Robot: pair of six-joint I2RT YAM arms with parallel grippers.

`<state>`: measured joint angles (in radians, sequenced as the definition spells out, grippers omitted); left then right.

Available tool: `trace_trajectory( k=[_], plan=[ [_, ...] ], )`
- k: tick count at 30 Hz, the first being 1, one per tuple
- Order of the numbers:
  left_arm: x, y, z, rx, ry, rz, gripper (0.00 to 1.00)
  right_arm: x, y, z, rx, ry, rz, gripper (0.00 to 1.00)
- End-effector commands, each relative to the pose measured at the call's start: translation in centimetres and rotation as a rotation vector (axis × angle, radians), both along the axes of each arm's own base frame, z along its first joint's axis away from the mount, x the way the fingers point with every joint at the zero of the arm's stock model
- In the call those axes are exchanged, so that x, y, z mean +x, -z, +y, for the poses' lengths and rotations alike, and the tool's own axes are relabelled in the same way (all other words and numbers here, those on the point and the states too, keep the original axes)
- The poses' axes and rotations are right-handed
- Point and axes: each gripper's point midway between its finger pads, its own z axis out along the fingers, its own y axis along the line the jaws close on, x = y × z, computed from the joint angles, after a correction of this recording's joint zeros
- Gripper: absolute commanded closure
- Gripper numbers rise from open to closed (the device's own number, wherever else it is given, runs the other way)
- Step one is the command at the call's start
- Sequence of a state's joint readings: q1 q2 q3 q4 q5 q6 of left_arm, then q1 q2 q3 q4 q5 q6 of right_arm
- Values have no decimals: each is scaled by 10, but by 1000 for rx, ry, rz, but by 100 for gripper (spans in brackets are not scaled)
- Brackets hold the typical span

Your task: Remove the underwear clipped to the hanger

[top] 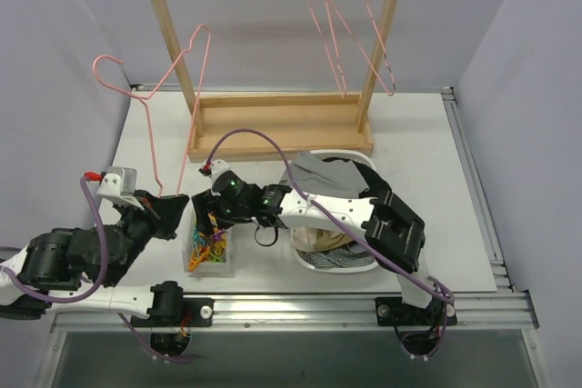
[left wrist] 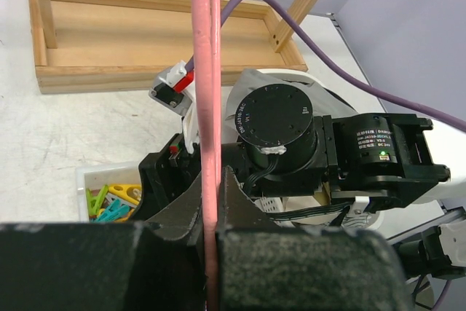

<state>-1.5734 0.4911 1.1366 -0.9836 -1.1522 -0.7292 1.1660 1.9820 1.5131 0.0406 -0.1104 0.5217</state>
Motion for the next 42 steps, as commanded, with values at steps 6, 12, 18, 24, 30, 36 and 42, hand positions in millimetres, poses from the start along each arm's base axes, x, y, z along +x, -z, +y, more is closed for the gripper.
trace_trajectory(
  k=[6, 12, 18, 24, 30, 36, 42],
  plan=[
    [3, -16, -5, 8, -28, -14, 98, 15, -91, -87, 14, 239, -180, 21],
    [7, -31, -18, 122, -78, -14, 98, -3, -134, -205, 60, 456, -224, 18],
    [21, -46, -59, 220, 3, 69, 98, -13, -184, -254, 173, 517, -277, 15],
    [84, -33, -73, 296, 18, 184, 98, -18, -201, -277, 213, 529, -309, 14],
    [145, -84, -75, 339, -19, 104, 97, -23, -208, -293, 248, 540, -320, 12],
    [210, -96, -78, 361, -12, 130, 98, -26, -212, -302, 262, 540, -335, 11],
    [251, -79, -86, 386, 23, 215, 98, -28, -216, -316, 271, 554, -354, 8]
  ],
)
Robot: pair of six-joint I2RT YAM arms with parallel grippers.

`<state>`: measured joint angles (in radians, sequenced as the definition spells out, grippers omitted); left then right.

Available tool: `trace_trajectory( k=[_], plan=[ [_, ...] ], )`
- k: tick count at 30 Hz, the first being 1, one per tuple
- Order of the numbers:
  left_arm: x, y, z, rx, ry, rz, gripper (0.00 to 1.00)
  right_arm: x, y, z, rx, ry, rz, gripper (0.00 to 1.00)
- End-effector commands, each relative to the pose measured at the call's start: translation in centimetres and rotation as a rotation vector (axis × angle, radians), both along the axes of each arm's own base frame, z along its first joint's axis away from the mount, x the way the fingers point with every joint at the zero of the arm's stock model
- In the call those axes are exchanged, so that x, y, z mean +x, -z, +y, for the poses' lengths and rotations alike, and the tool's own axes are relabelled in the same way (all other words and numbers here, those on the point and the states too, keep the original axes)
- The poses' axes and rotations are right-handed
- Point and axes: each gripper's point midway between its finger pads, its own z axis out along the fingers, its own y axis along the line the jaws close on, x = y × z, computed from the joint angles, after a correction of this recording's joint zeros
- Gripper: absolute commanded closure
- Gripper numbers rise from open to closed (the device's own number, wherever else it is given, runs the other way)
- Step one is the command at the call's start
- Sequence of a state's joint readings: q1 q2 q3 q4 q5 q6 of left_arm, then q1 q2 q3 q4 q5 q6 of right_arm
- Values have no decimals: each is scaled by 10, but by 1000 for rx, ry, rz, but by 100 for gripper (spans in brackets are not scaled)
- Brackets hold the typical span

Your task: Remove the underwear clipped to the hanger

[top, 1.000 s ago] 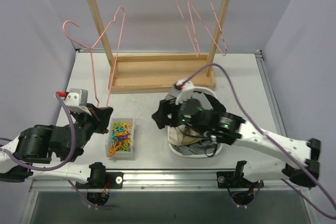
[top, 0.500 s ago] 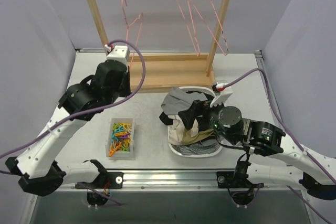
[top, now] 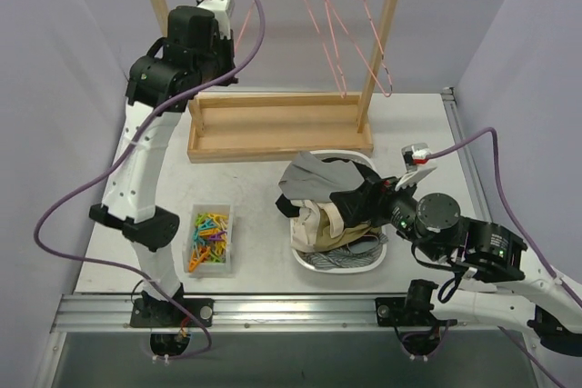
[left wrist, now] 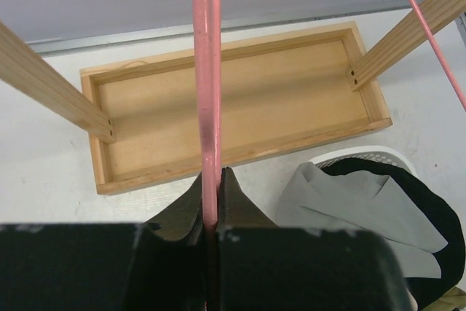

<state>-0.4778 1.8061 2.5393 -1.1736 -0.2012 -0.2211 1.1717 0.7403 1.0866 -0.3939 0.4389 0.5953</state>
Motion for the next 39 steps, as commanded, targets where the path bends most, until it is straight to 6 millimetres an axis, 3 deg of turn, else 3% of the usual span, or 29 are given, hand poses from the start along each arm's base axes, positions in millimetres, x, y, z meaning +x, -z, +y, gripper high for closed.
trace_trajectory(
  k=[1, 3, 14, 16, 17, 20, 21, 22, 23, 25, 26, 29, 30, 31, 32, 33, 34, 36, 39],
  plan=[
    [11, 14, -10, 17, 79, 53, 98, 4, -1, -13, -15, 43, -23, 8],
    [21, 23, -10, 6, 75, 69, 98, 3, -1, -15, -13, 45, -27, 7],
    [20, 41, -12, -13, 73, 127, 97, 8, 14, -18, -51, 86, -14, 3],
    [18, 45, -17, -18, 84, 129, 80, 10, 18, -20, -60, 101, -7, 2],
    [10, 33, -15, -29, 86, 98, 53, 12, 20, -23, -65, 125, -10, 1],
    [-8, 19, -18, -38, 76, 52, 22, 19, 31, -31, -103, 183, -4, 0],
    [-14, 14, -19, -42, 73, 35, 7, 21, 38, -29, -131, 191, 2, 0],
    [-27, 3, -17, -50, 73, 6, 3, 24, 44, -28, -150, 196, 11, 0],
    [-34, 14, -22, -28, 76, 24, 3, 29, 52, -24, -184, 206, 26, 0],
    [-57, 1, -22, -63, 91, -17, 3, 34, 61, -19, -212, 201, 52, 0],
    [-65, 19, -28, -46, 108, 17, 3, 38, 69, -16, -238, 206, 69, 0],
    [-97, 1, -30, -135, 155, -67, 5, 49, 72, -18, -252, 235, 78, 0],
    [-103, 31, -31, -114, 160, -14, 6, 50, 70, -19, -250, 242, 72, 0],
    [-121, 19, -20, -147, 172, -57, 6, 53, 64, -19, -232, 251, 56, 0],
    [-128, 20, -23, -172, 201, -74, 6, 53, 59, -20, -219, 253, 40, 0],
    [-134, 42, -23, -156, 222, -46, 6, 54, 55, -20, -225, 241, 23, 0],
    [-151, 33, -12, -190, 238, -90, 6, 55, 46, -17, -207, 231, 6, 0],
    [-164, 31, -9, -223, 276, -128, 6, 57, 39, -13, -217, 213, -7, 0],
    [-187, 41, 2, -246, 310, -157, 6, 60, 25, -8, -218, 210, -26, 0]
  ],
)
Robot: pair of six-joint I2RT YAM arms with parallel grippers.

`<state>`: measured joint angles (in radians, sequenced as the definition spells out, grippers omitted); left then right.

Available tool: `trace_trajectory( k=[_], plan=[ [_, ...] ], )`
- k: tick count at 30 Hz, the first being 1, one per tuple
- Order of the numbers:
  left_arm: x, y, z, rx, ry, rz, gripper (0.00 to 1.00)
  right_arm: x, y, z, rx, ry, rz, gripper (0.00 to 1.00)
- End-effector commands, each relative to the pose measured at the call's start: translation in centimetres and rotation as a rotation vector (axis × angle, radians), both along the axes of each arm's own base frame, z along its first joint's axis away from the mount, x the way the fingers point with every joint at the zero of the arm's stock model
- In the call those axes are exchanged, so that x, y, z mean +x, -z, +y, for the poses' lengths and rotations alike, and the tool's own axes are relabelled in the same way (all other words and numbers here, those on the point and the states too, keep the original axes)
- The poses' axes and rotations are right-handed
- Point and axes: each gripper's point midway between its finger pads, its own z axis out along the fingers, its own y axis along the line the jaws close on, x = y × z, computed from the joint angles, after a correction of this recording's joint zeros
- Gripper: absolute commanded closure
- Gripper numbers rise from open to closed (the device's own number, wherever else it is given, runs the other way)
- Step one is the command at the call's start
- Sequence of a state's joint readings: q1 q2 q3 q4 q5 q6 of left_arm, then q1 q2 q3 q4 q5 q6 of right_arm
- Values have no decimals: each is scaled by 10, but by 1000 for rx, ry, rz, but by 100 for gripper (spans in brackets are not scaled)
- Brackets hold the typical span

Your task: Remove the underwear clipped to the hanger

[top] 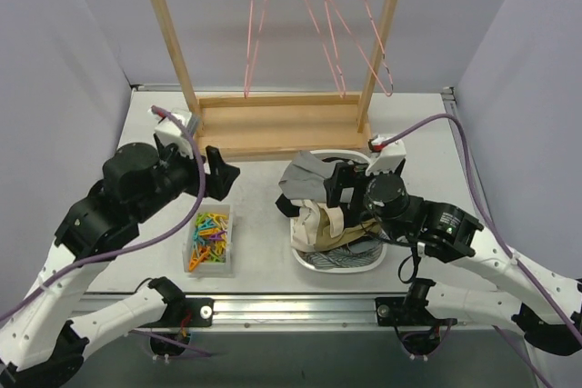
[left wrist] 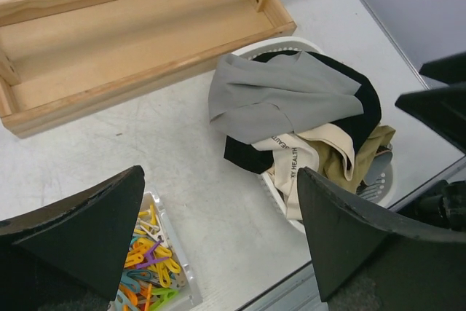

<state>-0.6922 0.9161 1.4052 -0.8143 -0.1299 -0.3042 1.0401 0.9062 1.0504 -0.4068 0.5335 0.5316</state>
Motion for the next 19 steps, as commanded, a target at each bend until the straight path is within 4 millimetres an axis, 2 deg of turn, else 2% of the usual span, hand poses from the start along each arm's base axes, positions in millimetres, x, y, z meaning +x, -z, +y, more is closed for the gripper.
trace_trajectory(
  k=[1, 6, 8, 11, 16, 18, 19],
  plan=[
    [-15, -17, -3, -106, 64, -101, 6, 10, -38, 7, 50, 4, -80, 0],
    [-30, 3, -5, -74, 137, -74, 6, 5, -80, 0, 151, -10, -180, 0],
    [-31, 8, -3, -63, 141, -80, 6, 0, -100, -9, 192, -23, -234, 0],
    [-36, 9, -7, -74, 175, -89, 6, -7, -117, -19, 231, -41, -280, 0],
    [-34, 14, -12, -78, 186, -79, 6, -13, -127, -31, 261, -28, -302, 0],
    [-33, 15, -16, -79, 198, -76, 0, -13, -126, -34, 259, -24, -302, 0],
    [-31, 17, -20, -75, 209, -63, 13, -13, -126, -36, 259, -16, -303, 0]
  ],
)
